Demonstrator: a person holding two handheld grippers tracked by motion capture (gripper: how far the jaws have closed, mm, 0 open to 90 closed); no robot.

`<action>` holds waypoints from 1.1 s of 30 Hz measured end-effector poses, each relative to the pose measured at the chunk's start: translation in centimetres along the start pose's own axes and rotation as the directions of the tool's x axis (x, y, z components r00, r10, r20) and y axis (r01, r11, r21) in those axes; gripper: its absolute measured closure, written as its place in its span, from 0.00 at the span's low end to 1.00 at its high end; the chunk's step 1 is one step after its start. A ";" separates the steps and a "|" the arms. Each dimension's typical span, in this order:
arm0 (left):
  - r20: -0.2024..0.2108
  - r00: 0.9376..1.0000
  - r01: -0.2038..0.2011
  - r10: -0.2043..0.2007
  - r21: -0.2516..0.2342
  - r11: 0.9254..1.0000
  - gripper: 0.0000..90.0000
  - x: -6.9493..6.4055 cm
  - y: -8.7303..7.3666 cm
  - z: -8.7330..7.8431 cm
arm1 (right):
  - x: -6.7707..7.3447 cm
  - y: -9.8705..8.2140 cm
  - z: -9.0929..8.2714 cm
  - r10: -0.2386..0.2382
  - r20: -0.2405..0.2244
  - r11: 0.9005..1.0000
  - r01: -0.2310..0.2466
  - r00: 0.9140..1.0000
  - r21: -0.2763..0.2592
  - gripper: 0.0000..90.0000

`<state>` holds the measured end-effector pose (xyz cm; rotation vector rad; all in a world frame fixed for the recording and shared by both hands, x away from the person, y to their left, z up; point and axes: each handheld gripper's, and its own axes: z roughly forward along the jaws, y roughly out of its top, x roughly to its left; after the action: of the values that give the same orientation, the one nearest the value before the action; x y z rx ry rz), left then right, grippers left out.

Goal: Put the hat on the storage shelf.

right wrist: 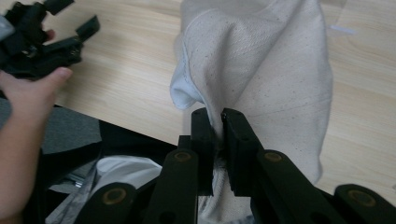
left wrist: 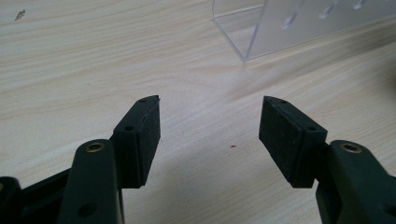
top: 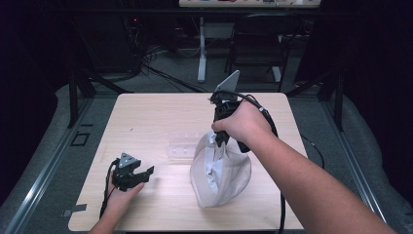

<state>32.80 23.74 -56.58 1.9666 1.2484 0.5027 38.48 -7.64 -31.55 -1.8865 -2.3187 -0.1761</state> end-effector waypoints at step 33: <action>0.005 1.000 -0.009 0.009 0.007 1.000 0.43 -0.1 0.1 0.1 | -3.8 3.5 -7.9 0.112 -0.152 0.976 -0.137 0.982 -0.168 0.93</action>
<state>32.86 23.55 -56.60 1.9791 1.2402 0.4984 42.95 -12.06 -24.50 -2.0215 -2.1467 -0.5010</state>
